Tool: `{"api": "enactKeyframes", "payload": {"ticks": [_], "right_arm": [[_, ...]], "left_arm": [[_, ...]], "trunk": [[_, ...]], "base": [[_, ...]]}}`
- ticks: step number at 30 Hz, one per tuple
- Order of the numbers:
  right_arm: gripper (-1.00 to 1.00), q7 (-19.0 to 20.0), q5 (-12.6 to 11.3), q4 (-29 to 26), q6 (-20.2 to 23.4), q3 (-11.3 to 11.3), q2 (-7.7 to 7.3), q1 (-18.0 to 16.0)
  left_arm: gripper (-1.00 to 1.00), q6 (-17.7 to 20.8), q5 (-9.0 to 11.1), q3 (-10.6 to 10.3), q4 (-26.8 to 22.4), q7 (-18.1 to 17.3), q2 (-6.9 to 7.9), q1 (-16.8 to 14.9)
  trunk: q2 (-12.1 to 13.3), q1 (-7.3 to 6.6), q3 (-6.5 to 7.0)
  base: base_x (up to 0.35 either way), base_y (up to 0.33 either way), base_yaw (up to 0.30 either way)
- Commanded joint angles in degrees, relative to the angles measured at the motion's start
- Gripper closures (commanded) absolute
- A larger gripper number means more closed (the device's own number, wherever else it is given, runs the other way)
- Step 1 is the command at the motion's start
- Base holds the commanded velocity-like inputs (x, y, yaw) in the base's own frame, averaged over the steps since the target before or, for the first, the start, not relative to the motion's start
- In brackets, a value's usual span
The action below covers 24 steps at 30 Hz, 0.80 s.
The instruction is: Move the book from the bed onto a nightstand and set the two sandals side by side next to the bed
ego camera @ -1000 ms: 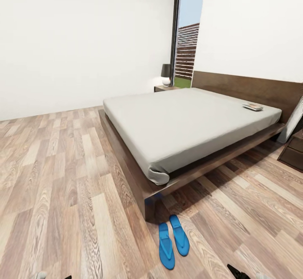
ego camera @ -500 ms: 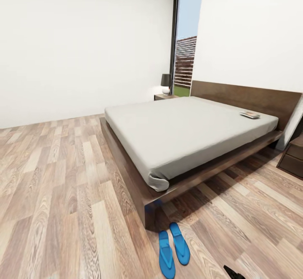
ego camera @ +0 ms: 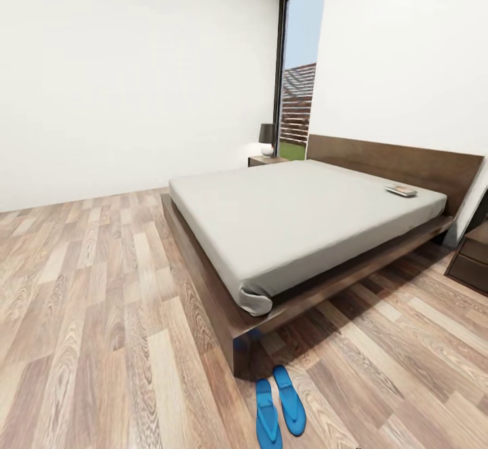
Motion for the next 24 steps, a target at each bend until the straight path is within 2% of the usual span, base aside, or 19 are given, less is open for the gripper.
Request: {"api": "enactKeyframes", "payload": {"ticks": [1,4,9,24], "right_arm": [[-1.00,0.3,0.1,0.3,-0.4,-0.2,0.20,0.0],[-1.00,0.2,-0.3,0.3,-0.7,-0.2,1.23,0.4],[-1.00,0.2,-0.8,0.3,-0.8,-0.2,2.05,0.6],[-1.00,-0.2,-1.0,0.3,-0.9,-0.3,2.59,1.7]], "left_arm": [[-1.00,-0.1,0.5,-0.5,0.0,-0.2,-0.05,0.0],[-1.00,-0.7,0.5,-0.5,0.0,-0.1,-0.31,0.5],[-1.00,-1.1,0.5,-0.5,0.0,-0.2,-0.42,0.7],[-1.00,-1.2,0.5,-0.5,0.0,-0.1,-0.56,0.9]], "trunk": [[0.4,-0.24,0.13],[1.6,-0.90,0.67],[3.6,-2.00,1.57],[3.6,-2.00,1.57]], "base": [[0.000,0.000,0.000],[0.000,0.000,0.000],[0.000,0.000,0.000],[0.000,0.000,0.000]]}}
